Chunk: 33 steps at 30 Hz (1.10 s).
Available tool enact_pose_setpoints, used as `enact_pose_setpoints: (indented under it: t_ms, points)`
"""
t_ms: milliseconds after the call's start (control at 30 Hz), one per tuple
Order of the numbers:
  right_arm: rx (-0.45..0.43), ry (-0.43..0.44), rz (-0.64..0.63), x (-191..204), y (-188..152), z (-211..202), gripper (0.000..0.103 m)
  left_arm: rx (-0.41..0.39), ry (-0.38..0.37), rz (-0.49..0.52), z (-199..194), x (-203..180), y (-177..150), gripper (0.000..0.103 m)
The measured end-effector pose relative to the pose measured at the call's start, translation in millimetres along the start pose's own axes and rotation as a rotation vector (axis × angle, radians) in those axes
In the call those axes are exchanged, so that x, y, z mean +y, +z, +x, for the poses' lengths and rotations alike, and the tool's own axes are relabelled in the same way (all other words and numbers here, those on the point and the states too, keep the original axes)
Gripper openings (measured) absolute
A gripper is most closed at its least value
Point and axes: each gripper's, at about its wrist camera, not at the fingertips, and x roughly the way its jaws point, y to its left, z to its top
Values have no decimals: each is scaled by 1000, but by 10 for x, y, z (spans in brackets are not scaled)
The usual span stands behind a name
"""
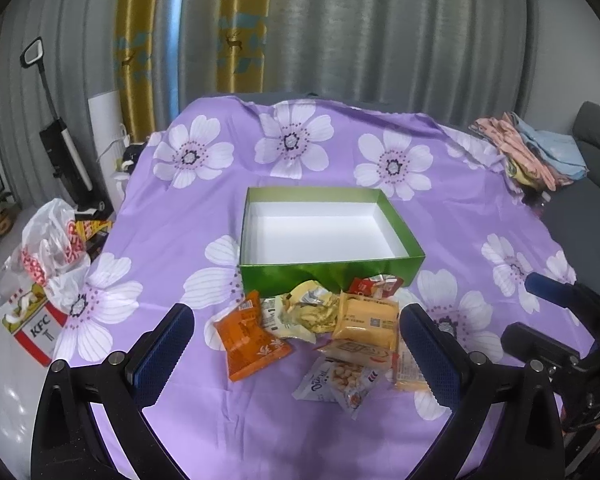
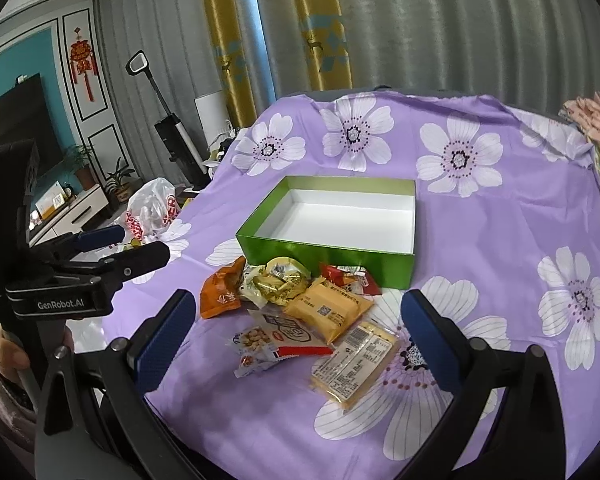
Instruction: Organize snacks
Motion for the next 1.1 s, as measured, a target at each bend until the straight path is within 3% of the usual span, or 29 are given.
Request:
enact_pose_setpoints:
  t_ms: [1100]
  points:
    - [37,-15,-5,14,-55,107,103,25,-20,8,60,-8,-70,102]
